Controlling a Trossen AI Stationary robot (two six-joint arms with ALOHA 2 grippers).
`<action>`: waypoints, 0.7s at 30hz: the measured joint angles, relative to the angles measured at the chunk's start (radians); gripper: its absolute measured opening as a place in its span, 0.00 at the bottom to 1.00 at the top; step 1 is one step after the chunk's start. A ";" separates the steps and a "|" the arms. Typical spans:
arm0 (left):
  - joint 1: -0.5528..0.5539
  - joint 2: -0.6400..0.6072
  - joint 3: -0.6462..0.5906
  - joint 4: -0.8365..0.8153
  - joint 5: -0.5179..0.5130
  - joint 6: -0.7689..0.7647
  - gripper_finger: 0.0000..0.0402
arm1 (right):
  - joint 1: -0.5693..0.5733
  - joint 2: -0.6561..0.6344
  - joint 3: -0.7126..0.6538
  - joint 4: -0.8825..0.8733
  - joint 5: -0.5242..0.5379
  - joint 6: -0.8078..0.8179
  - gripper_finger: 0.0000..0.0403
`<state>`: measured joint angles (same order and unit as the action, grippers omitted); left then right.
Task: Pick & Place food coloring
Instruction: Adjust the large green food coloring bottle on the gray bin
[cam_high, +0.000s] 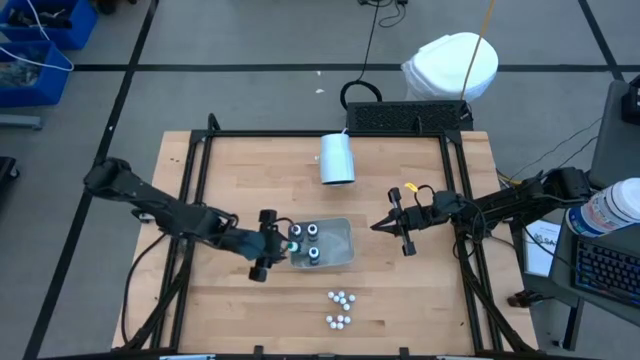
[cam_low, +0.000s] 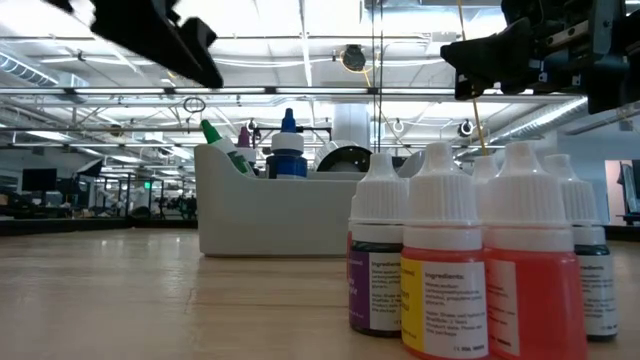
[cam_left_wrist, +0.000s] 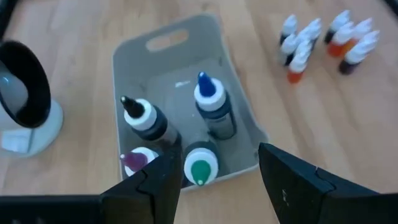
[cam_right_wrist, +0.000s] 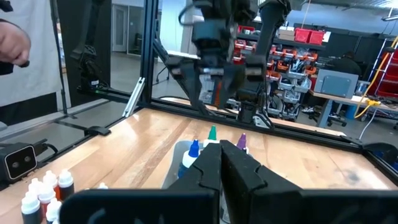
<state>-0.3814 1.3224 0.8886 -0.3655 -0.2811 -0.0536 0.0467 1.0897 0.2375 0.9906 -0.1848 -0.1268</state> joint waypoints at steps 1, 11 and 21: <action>0.006 0.011 0.000 -0.001 -0.001 0.003 0.53 | 0.000 0.000 0.000 0.000 0.000 -0.004 0.00; 0.051 0.088 0.000 0.001 0.072 0.033 0.53 | 0.000 0.000 0.000 0.000 0.000 0.001 0.00; 0.068 0.146 0.000 0.006 0.072 0.031 0.53 | 0.000 0.000 0.000 -0.001 0.000 0.010 0.00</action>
<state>-0.3130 1.4685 0.8890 -0.3592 -0.2089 -0.0223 0.0467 1.0897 0.2375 0.9901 -0.1848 -0.1169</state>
